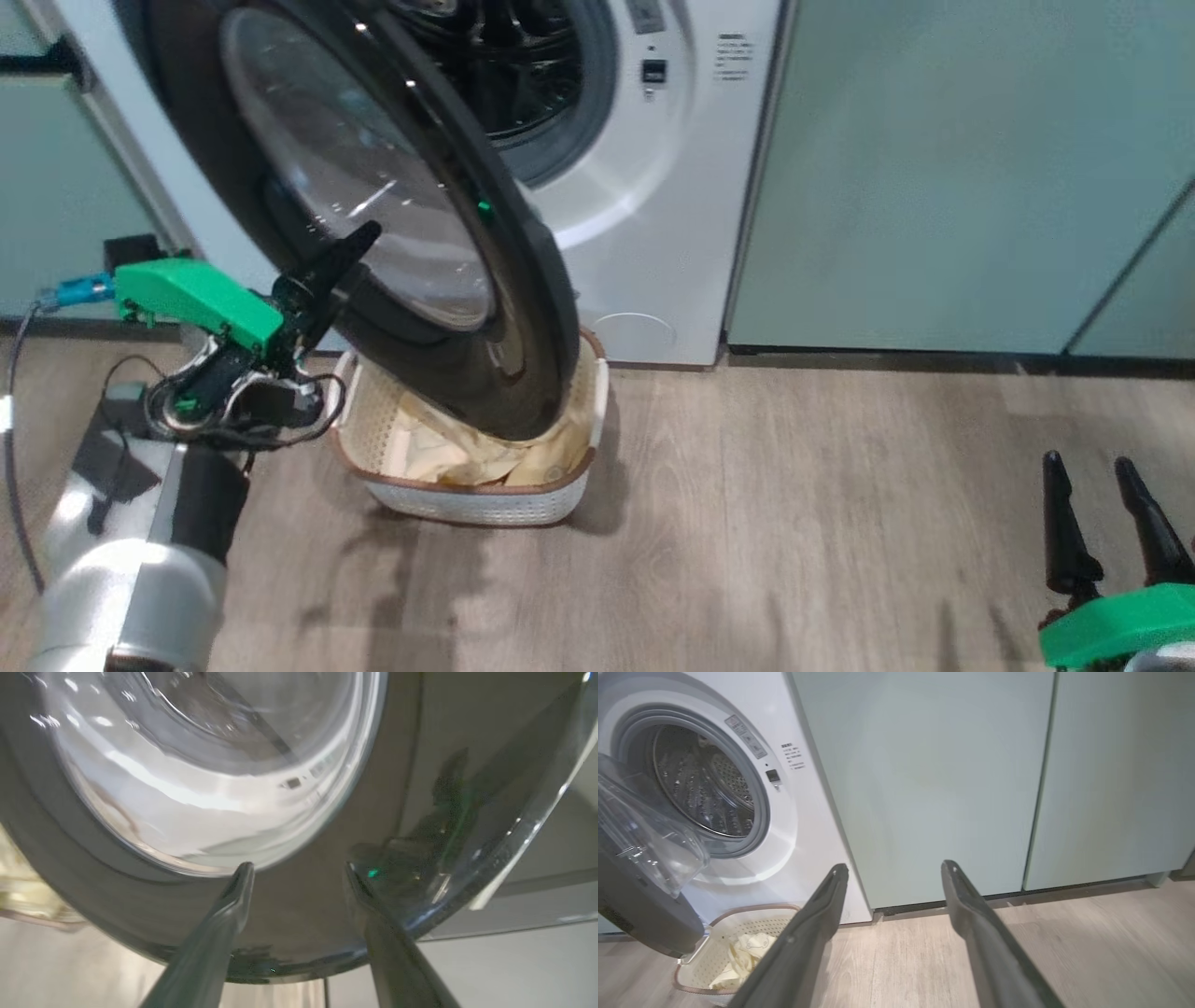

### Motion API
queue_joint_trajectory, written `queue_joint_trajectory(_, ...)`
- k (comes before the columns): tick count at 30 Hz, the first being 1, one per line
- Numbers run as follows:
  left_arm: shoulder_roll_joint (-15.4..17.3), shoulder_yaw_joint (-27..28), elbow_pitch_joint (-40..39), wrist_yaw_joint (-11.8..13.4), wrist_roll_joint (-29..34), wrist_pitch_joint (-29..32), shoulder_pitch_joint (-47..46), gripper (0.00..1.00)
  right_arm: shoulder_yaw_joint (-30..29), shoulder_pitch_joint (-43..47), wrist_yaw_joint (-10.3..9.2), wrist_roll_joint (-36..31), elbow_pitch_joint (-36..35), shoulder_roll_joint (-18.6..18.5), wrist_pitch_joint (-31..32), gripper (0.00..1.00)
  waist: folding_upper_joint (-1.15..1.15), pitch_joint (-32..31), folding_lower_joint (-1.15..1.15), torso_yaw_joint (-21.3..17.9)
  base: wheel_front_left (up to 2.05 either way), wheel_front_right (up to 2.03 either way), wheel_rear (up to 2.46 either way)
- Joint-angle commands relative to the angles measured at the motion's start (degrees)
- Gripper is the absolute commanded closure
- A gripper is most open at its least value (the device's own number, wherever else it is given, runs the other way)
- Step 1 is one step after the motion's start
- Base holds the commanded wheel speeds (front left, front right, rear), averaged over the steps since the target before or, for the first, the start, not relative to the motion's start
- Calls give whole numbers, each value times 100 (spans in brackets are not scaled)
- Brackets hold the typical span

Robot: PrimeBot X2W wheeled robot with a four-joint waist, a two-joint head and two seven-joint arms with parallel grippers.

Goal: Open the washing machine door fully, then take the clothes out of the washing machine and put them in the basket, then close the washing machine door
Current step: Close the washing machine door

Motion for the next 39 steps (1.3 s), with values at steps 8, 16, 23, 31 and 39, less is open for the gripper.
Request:
queue_joint_trajectory(8, 842, -283, -447, -10, 861, -1112, 59, 0, 45, -150, 21, 25, -171, 17, -55, 0, 0, -75, 0, 365, 0, 0, 0)
queue_joint_trajectory(16, 1172, -961, -440, -10, 1648, -2538, 691, 0, -32, -73, 21, 10, -183, 72, -55, 0, 0, -147, 0, 530, 0, 0, 0)
queue_joint_trajectory(23, 1229, -1390, -73, -10, 2108, -3653, 1133, 0, -23, -27, 21, 15, -202, 79, -55, 0, 0, -188, 0, 539, 0, 0, 0)
queue_joint_trajectory(31, 1252, -1563, 387, -3, 3046, -4294, 1403, 0, -20, 8, 21, 33, -208, 131, -55, 0, 0, -200, 0, 469, 0, 0, 0)
queue_joint_trajectory(39, 884, -483, -669, 52, 4792, -4302, 2022, 0, -97, 76, 21, 30, -233, 223, -55, 0, 0, -194, 0, 438, 0, 0, 0)
